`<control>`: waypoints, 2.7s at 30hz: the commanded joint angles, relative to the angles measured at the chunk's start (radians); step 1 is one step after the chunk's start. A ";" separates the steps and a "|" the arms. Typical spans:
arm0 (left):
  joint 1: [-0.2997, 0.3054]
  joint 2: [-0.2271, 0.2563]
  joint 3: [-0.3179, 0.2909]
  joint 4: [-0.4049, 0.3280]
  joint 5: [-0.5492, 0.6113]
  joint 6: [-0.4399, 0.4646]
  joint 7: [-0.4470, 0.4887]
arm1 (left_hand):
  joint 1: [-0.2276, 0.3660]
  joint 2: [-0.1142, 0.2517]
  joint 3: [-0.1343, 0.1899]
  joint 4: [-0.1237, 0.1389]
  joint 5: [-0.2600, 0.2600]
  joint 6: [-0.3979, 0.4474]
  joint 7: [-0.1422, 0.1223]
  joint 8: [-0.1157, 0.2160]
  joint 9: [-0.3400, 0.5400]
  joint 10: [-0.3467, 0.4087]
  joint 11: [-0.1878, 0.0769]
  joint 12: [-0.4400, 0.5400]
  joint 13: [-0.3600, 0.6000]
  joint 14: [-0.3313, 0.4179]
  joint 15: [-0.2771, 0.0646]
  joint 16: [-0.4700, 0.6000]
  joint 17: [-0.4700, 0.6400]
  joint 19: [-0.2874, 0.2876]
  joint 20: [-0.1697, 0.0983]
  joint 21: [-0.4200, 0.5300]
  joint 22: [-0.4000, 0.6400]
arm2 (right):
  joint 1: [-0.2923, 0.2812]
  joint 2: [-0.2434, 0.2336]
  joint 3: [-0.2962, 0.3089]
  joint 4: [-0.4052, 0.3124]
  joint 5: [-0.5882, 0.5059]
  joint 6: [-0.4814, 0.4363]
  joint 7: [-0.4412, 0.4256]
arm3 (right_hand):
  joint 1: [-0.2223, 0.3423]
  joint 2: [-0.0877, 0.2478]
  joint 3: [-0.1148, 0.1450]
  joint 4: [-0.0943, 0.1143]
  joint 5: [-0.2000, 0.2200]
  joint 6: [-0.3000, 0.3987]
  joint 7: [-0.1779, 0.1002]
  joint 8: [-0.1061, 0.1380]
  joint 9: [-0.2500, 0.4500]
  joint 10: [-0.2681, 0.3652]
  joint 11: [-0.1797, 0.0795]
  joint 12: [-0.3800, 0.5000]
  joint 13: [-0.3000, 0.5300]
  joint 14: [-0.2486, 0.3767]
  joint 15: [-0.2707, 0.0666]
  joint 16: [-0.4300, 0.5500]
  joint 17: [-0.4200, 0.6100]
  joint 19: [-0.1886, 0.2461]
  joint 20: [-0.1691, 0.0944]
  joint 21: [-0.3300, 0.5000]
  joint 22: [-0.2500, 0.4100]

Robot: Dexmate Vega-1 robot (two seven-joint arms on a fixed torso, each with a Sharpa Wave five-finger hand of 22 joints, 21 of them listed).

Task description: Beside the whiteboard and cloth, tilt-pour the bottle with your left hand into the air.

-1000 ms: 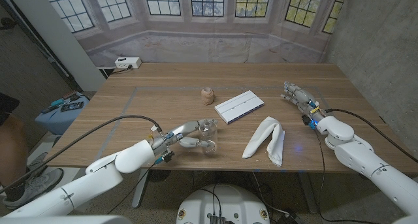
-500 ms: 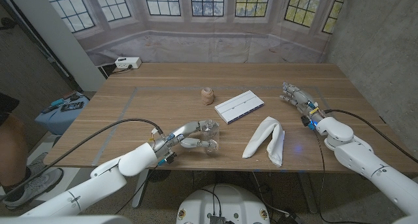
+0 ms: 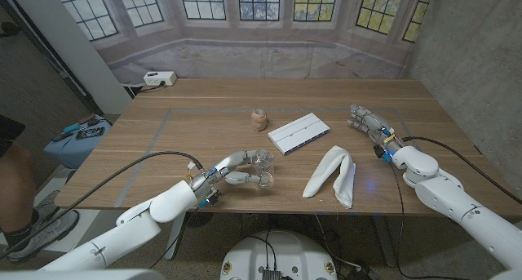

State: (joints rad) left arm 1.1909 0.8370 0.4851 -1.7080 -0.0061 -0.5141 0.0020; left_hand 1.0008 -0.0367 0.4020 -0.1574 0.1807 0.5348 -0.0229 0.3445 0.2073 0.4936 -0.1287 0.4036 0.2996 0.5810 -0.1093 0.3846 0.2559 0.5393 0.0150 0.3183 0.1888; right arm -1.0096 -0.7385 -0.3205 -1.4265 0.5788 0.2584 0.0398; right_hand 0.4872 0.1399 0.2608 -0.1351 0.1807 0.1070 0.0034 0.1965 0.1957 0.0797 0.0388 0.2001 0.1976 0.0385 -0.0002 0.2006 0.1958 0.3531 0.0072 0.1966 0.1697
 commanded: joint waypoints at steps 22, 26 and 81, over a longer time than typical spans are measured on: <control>-0.063 -0.029 0.000 0.032 -0.118 0.005 -0.074 | 0.109 0.077 -0.047 -0.007 0.000 0.133 0.011 0.064 0.033 0.080 -0.021 0.052 0.061 0.094 -0.035 0.123 0.117 0.007 -0.004 0.006 0.005 | 0.036 0.010 -0.022 0.014 -0.009 -0.038 -0.009 | 0.015 0.002 0.005 -0.008 -0.001 0.007 0.003 0.004 0.002 0.010 -0.004 0.003 0.005 0.006 0.004 0.007 0.001 0.005 0.000 -0.001 0.002; -0.063 -0.018 -0.004 0.005 -0.123 0.033 -0.079 | 0.114 0.080 -0.052 -0.006 0.001 0.132 0.012 0.066 0.036 0.080 -0.024 0.054 0.067 0.090 -0.036 0.129 0.127 0.004 -0.005 0.005 0.005 | 0.032 0.004 -0.017 0.005 -0.004 -0.043 -0.010 | 0.015 0.002 0.005 -0.008 -0.001 0.007 0.003 0.004 0.002 0.010 0.000 0.002 0.005 0.006 0.003 0.007 0.001 0.005 0.001 -0.002 0.002; -0.043 0.205 -0.126 -0.356 -0.146 0.429 -0.107 | 0.146 0.104 -0.056 -0.002 0.010 0.158 0.008 0.106 0.069 0.107 -0.042 0.083 0.128 0.114 -0.039 0.132 0.157 -0.021 0.005 0.002 0.009 | 0.066 -0.007 0.004 -0.032 0.055 -0.087 0.032 | 0.020 0.003 0.008 -0.010 0.000 0.010 0.005 0.005 0.002 0.015 -0.004 0.004 0.005 0.007 0.001 0.006 0.001 0.003 -0.011 -0.003 0.002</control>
State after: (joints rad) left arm 1.1951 1.0131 0.3597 -2.0303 -0.1515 -0.1573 -0.0663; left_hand 1.0237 -0.0597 0.3429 -0.1611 0.1852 0.6062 -0.0554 0.4421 0.2721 0.5917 -0.1661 0.4779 0.4219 0.6294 -0.0930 0.5034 0.4041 0.5176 0.0178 0.3176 0.1930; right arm -0.9388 -0.7576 -0.3302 -1.4619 0.6183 0.1519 0.0766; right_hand 0.4964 0.1411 0.2650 -0.1392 0.1807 0.1111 0.0073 0.1965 0.1956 0.0852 0.0334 0.2000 0.1976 0.0382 0.0000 0.2006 0.1958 0.3564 0.0031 0.1965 0.1697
